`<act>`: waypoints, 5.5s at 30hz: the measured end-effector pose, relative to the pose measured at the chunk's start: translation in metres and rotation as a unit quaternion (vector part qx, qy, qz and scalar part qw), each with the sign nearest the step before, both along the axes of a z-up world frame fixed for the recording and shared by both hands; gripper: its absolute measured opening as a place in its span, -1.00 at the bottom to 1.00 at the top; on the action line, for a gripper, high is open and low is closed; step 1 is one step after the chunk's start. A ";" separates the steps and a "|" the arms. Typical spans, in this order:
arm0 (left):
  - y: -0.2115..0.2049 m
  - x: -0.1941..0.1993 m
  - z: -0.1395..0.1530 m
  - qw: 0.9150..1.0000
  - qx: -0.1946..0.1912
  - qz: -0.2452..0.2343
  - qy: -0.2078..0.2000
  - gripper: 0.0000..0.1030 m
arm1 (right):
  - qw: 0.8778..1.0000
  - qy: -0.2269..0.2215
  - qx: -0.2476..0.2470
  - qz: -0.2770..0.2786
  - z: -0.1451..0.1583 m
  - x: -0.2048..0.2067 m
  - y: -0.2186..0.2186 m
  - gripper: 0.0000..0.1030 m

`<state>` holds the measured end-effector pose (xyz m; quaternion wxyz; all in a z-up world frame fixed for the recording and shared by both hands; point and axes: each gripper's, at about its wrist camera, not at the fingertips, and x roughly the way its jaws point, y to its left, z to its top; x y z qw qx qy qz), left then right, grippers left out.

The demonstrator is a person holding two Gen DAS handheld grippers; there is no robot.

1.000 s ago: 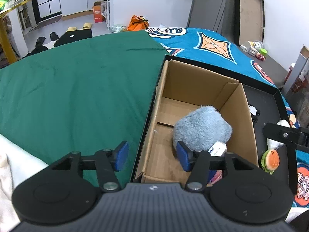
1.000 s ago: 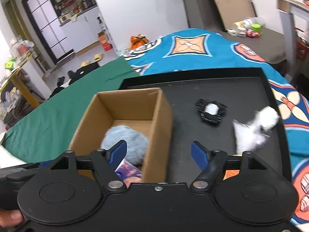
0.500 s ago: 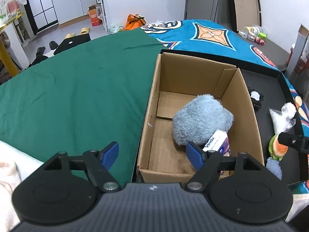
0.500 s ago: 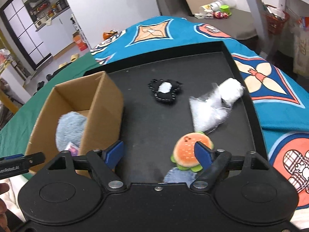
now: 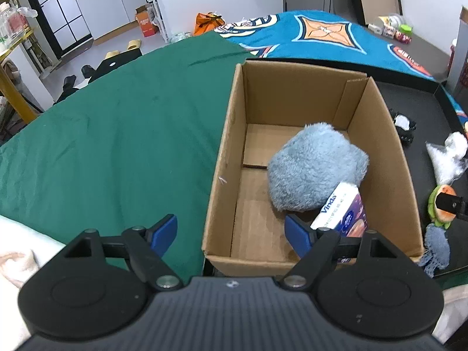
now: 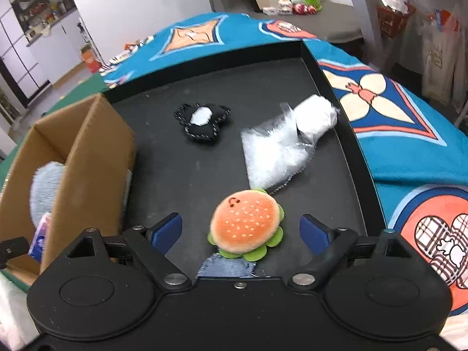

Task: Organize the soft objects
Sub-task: 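Lower the right gripper onto the burger plush and close on it, then lift the burger plush with the right gripper toward the box, then open the right gripper to drop the burger plush into the box, then move the right gripper to the blue denim plush and close on it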

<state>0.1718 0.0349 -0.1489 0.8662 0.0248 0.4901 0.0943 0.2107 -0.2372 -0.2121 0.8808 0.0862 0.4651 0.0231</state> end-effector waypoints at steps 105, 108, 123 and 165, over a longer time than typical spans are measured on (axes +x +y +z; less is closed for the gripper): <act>0.053 -0.007 0.008 0.987 -0.134 0.059 -0.068 -0.51 | 0.972 -0.127 0.011 0.196 0.103 0.013 0.179 0.05; 0.055 -0.007 0.008 0.986 -0.139 0.061 -0.068 -0.51 | 0.975 -0.118 0.009 0.186 0.099 0.013 0.176 0.08; 0.047 -0.009 0.011 0.989 -0.117 0.055 -0.068 -0.51 | 0.982 -0.103 0.020 0.156 0.094 -0.003 0.151 0.37; 0.002 -0.004 0.011 0.999 0.004 0.011 -0.048 0.26 | 0.995 -0.063 0.049 0.052 0.046 -0.006 0.013 0.50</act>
